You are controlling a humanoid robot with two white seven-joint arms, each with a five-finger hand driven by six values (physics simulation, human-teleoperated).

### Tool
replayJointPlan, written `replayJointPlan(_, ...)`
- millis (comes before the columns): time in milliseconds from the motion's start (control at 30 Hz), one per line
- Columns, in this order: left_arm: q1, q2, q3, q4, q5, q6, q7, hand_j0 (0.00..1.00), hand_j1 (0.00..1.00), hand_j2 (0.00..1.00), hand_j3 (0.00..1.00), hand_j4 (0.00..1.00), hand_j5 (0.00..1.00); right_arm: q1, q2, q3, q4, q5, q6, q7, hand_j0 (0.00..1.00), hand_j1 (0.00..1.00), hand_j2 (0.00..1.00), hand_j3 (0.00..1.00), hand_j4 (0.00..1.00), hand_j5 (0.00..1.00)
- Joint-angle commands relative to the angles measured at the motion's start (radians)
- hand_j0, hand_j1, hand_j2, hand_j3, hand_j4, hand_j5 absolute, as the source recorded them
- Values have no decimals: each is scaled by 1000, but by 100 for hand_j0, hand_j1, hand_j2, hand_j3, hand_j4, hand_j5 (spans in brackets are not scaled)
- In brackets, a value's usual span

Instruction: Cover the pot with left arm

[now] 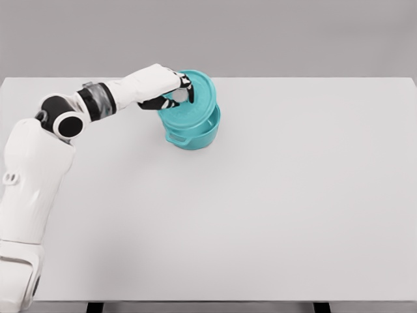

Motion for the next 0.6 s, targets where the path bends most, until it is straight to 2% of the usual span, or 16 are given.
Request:
replayJointPlan(0, 0, -10, -1, 6, 4, 3, 0, 46, 46, 46, 46, 46, 46, 0, 0, 0, 0, 0, 0, 0, 100, 100, 100, 100, 100, 100)
replayJointPlan(367, 0, -10, -19, 9, 4, 3, 0, 48, 48, 48, 48, 48, 48, 0, 0, 0, 0, 0, 0, 0, 100, 100, 100, 100, 100, 100)
replayJointPlan(567, 0, -11, -19, 49, 4, 3, 0, 48, 48, 48, 48, 48, 48, 0, 0, 0, 0, 0, 0, 0, 100, 100, 100, 100, 100, 100)
